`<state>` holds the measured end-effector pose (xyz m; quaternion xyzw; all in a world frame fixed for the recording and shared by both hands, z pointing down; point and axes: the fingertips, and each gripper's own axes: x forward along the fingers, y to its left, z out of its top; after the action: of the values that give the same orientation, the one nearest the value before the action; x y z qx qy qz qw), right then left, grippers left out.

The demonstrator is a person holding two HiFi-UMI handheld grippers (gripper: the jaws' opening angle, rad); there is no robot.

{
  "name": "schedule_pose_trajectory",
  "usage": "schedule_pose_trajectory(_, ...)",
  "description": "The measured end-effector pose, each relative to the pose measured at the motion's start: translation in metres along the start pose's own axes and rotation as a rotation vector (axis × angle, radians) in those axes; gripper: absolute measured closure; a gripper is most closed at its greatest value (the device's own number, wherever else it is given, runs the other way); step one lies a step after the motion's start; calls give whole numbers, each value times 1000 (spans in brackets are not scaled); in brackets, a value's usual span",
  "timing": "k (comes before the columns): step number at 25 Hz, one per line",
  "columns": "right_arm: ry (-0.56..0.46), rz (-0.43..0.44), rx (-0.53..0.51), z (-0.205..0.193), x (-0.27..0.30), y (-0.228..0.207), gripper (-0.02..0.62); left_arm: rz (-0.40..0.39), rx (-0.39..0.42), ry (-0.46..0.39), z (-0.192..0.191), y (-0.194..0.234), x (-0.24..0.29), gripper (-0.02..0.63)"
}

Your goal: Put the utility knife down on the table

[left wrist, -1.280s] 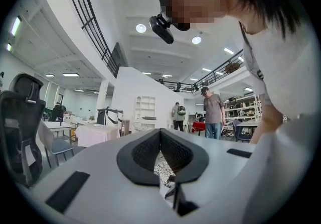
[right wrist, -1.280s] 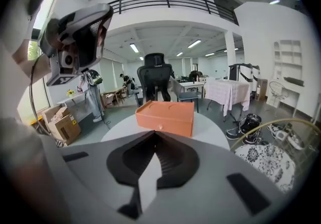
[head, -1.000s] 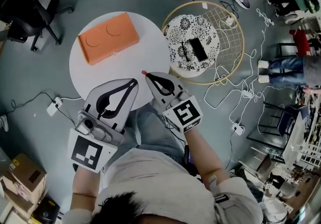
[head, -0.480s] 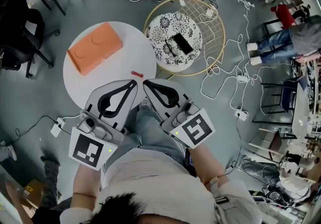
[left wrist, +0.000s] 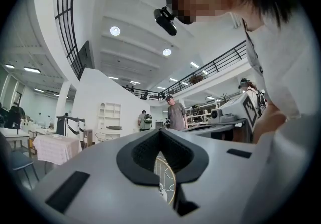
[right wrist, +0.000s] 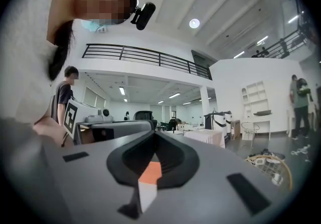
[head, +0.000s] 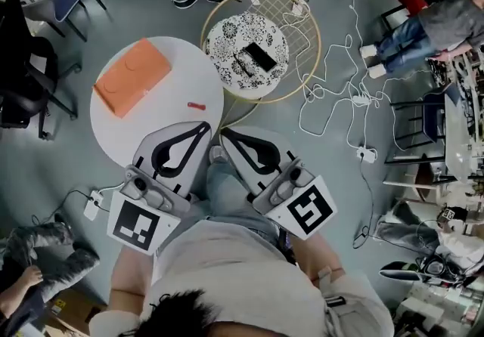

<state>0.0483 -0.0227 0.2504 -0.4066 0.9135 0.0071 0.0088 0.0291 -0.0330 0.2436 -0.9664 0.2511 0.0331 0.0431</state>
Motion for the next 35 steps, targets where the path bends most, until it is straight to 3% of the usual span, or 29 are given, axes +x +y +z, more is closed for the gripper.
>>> schedule_pose_trajectory(35,-57,51,-14,25,-4,27,586,30,27,3,14,-16,-22,597)
